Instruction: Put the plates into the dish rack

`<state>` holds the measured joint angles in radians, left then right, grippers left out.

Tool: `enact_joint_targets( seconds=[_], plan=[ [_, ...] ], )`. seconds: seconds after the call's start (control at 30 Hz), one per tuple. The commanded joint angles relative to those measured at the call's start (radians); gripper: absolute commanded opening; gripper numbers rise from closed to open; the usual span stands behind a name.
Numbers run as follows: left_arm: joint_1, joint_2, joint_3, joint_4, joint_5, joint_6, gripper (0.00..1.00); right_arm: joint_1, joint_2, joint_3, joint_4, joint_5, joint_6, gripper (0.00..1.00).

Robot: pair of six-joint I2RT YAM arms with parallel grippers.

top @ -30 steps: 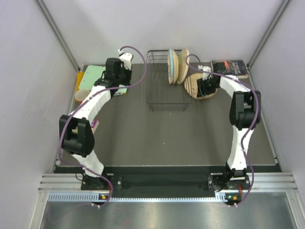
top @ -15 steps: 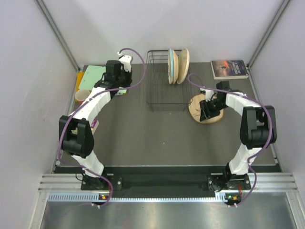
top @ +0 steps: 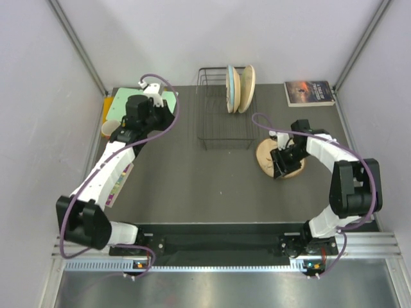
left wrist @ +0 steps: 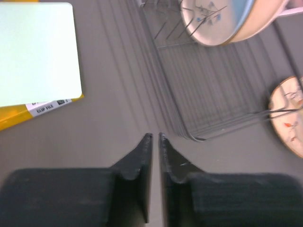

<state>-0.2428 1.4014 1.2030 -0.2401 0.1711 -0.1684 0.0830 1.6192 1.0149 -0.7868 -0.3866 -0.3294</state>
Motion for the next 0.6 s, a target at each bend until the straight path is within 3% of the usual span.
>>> enact_joint_targets(
  seconds=[0.0,0.03,0.13,0.2,0.27,0.3,0.4,0.47,0.53,0.57],
  plan=[
    [0.002,-0.163,-0.100,0.024,0.036,-0.187,0.29,0.008,-0.155,0.001,-0.108,0.041,-0.028,0.50],
    [0.002,-0.180,-0.114,0.016,0.074,-0.213,0.46,-0.012,-0.183,0.007,-0.112,0.043,-0.037,0.56],
    [-0.038,-0.214,-0.138,0.038,0.131,-0.276,0.60,-0.111,-0.283,0.059,-0.117,0.017,-0.045,0.69],
    [-0.103,-0.228,-0.148,0.111,0.149,-0.257,0.66,-0.172,-0.360,0.099,-0.088,-0.070,-0.060,0.73],
    [-0.150,-0.205,-0.152,0.146,0.223,-0.231,0.68,-0.245,-0.402,0.106,-0.014,-0.098,-0.034,0.95],
    [-0.200,-0.193,-0.151,0.153,0.231,-0.199,0.68,-0.265,-0.406,0.100,0.016,-0.107,-0.022,1.00],
    [-0.298,-0.128,-0.149,0.167,0.330,-0.099,0.68,-0.315,-0.299,0.145,-0.023,-0.227,-0.115,1.00],
    [-0.364,-0.084,-0.149,0.168,0.331,0.045,0.67,-0.359,-0.146,0.244,-0.136,-0.347,-0.210,0.90],
    [-0.456,-0.032,-0.140,0.144,0.297,0.130,0.65,-0.438,0.024,0.372,-0.231,-0.466,-0.282,0.86],
    [-0.496,-0.016,-0.144,0.157,0.277,0.159,0.65,-0.460,0.080,0.417,-0.326,-0.548,-0.354,0.95]
  ],
)
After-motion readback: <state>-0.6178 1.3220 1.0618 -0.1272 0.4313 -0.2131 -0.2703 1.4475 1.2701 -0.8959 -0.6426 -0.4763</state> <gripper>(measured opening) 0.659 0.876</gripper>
